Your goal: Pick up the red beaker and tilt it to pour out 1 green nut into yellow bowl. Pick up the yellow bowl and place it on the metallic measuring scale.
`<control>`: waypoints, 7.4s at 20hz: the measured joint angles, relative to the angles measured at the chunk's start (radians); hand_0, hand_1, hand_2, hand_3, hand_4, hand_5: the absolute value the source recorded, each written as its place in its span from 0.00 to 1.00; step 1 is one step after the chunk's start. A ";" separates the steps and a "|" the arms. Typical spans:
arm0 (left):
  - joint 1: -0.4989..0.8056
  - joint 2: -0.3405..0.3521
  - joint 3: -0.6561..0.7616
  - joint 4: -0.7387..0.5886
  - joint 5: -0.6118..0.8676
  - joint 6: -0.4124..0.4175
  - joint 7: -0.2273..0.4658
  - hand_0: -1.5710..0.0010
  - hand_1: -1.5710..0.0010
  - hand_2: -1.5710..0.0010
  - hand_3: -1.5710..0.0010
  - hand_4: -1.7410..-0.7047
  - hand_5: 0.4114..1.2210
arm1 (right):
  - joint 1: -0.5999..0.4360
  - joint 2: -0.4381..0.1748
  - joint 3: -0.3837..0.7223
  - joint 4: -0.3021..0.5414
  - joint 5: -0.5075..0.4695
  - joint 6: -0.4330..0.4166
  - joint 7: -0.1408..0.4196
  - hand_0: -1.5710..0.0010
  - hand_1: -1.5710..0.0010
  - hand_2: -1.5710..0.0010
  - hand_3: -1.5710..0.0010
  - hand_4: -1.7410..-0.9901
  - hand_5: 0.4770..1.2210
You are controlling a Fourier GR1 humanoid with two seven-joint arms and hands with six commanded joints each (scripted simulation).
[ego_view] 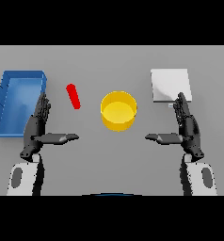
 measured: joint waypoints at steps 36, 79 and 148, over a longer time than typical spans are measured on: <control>-0.409 0.053 -0.014 0.492 -0.198 0.019 -0.033 1.00 1.00 1.00 1.00 0.52 0.32 | 0.106 -0.061 0.125 -0.157 0.193 -0.005 -0.085 1.00 1.00 1.00 1.00 0.68 0.21; -0.620 0.187 -0.131 0.524 -0.262 0.002 -0.065 0.00 0.00 0.00 0.00 0.00 0.88 | 0.124 -0.073 0.132 -0.164 0.243 -0.030 -0.116 1.00 1.00 1.00 1.00 0.73 0.24; -1.308 0.626 -0.137 1.256 -0.526 -0.100 0.146 0.00 0.00 0.00 0.00 0.00 1.00 | 0.074 -0.060 0.142 -0.119 0.230 -0.019 -0.145 1.00 1.00 1.00 1.00 0.81 0.21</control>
